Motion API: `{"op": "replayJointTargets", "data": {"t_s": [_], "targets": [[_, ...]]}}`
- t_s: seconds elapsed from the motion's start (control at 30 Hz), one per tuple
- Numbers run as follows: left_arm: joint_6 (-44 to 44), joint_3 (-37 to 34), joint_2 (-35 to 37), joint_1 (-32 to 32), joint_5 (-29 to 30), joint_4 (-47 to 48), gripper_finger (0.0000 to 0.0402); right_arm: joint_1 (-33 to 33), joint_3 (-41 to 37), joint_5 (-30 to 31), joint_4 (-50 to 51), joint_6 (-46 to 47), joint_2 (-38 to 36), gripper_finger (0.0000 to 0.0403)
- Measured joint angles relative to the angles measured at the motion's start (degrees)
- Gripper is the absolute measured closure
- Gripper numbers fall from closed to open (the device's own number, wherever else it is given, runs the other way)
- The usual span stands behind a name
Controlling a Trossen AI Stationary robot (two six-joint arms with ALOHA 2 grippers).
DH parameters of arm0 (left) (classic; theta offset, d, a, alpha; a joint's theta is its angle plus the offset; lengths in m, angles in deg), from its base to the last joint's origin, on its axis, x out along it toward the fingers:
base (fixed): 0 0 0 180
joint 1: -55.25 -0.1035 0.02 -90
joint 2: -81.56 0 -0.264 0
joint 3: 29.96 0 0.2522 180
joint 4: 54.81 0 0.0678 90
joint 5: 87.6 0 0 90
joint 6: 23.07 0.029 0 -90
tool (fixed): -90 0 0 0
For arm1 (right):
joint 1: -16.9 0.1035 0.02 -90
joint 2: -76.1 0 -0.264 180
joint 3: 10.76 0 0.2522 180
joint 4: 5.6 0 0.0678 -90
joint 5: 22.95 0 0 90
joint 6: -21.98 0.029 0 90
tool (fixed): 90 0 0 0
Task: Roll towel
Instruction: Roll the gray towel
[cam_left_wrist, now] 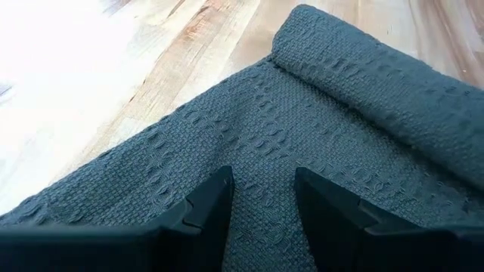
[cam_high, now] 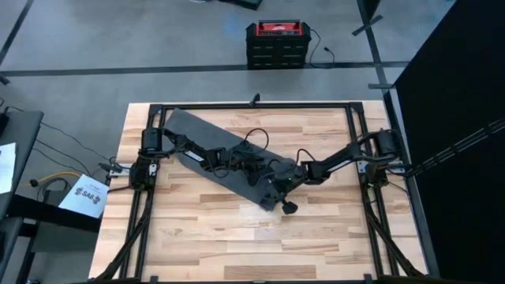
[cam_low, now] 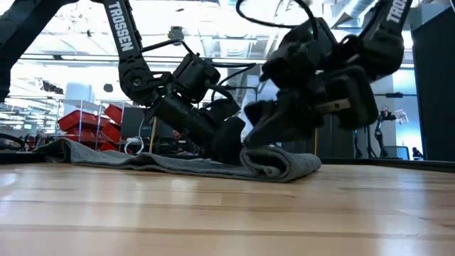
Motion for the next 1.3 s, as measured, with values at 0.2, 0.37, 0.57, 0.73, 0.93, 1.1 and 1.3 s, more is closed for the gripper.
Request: {"op": "replayJointTargets", "data": {"t_s": [0.2, 0.37, 0.57, 0.73, 0.93, 1.1, 1.3], "targets": [[0.0, 0.0, 0.0, 0.0, 0.0, -0.4, 0.0268, -0.3, 0.0, -2.2, 1.5, 0.6, 1.6, 0.0403], [-0.2, 0.0, 0.9, 0.0, 0.0, -0.3, 0.0268, 0.1, 0.0, -0.5, 1.9, -0.3, -3.0, 0.0403], [0.4, -0.2, 7.0, 0.0, -0.1, 4.2, 0.0268, 1.0, 0.0, 4.4, 13.0, -2.0, -12.9, 0.0403], [-1.1, -0.1, 14.6, 3.5, 0.1, 13.4, 0.0268, 4.3, 0.0, 7.5, 23.6, 0.3, -14.1, 0.0403], [-11.0, 0.0, 17.4, 16.9, 10.8, 23.2, 0.0268, 11.0, 0.0, 12.2, 28.0, 2.9, -13.4, 0.0403], [-21.1, 0.0, 14.3, 25.2, 21.6, 22.7, 0.0268, 13.6, 0.0, 16.7, 28.2, 2.7, -12.8, 0.0403], [-26.3, 0.0, 6.6, 26.3, 23.8, 16.2, 0.0268, 12.7, 0.0, 19.4, 25.3, 1.5, -7.3, 0.0403]]}}
